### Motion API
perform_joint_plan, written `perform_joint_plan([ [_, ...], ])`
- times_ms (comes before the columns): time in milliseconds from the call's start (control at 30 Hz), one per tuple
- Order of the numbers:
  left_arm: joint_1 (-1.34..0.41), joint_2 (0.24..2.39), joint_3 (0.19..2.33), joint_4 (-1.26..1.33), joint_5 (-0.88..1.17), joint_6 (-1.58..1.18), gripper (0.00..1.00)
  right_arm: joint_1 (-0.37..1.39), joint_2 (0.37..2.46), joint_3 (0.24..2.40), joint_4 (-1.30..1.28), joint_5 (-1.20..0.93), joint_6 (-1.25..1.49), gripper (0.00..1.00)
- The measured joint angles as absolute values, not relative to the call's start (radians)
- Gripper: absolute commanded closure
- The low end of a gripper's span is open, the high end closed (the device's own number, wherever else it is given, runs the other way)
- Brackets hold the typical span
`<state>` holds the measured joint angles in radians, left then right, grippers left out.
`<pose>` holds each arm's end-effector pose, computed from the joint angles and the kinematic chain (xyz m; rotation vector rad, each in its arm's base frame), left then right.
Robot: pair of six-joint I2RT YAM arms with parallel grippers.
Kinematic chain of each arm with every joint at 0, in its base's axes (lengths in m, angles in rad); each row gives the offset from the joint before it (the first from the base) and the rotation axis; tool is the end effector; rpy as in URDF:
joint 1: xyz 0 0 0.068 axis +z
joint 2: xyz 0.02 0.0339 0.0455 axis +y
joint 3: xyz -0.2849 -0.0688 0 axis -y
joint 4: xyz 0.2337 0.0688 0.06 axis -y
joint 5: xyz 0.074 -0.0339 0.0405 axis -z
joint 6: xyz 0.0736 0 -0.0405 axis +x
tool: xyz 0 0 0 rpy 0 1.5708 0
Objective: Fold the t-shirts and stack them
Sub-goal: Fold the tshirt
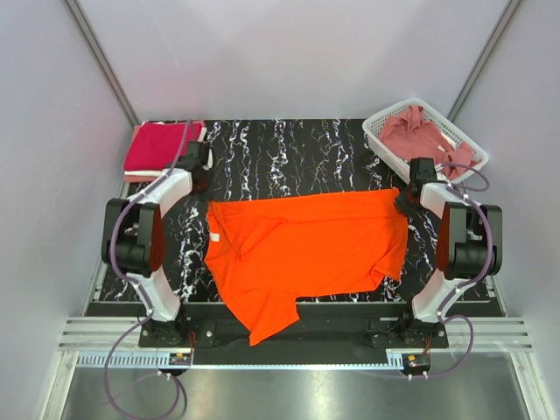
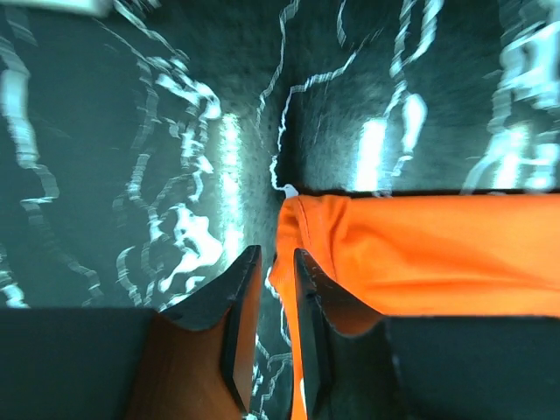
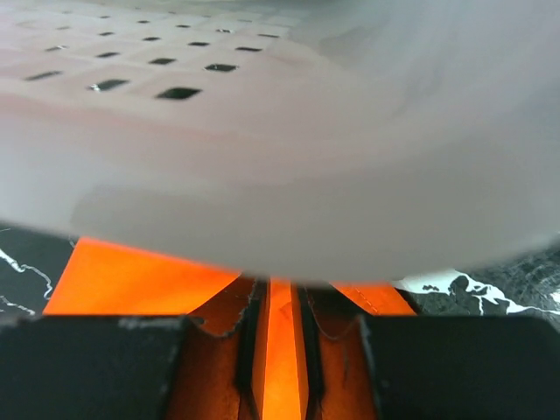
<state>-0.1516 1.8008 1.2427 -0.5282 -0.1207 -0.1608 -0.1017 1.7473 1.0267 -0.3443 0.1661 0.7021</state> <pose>0.3804 -0.0492 0.1879 -0.0516 2.6441 0.0562 0.3532 -0.0483 0.1566 1.0730 2.3808 -0.0080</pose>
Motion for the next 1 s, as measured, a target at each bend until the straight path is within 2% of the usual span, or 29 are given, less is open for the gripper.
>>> perform_joint_plan([
  [167,-0.158,1.635,1.243,-0.526,-0.099,-0.159,0.72,-0.104,1.711,1.027,-0.365,0.167,0.696,0.77],
  [267,-0.179,1.556,1.241,-0.519,0.010,-0.127,0.72,-0.105,1.680,1.027,-0.384,0.166,0.693,0.75],
  [433,-0.340,1.509,1.187,-0.495,0.148,-0.064,0.70,-0.106,1.590,1.026,-0.408,0.137,0.667,0.73],
  [633,-0.481,1.612,1.158,-0.474,0.197,-0.054,0.69,-0.106,1.415,1.007,-0.409,0.036,0.600,0.71],
  [1000,-0.518,1.799,1.163,-0.424,0.147,-0.054,0.67,-0.106,1.260,0.975,-0.411,-0.104,0.554,0.70],
])
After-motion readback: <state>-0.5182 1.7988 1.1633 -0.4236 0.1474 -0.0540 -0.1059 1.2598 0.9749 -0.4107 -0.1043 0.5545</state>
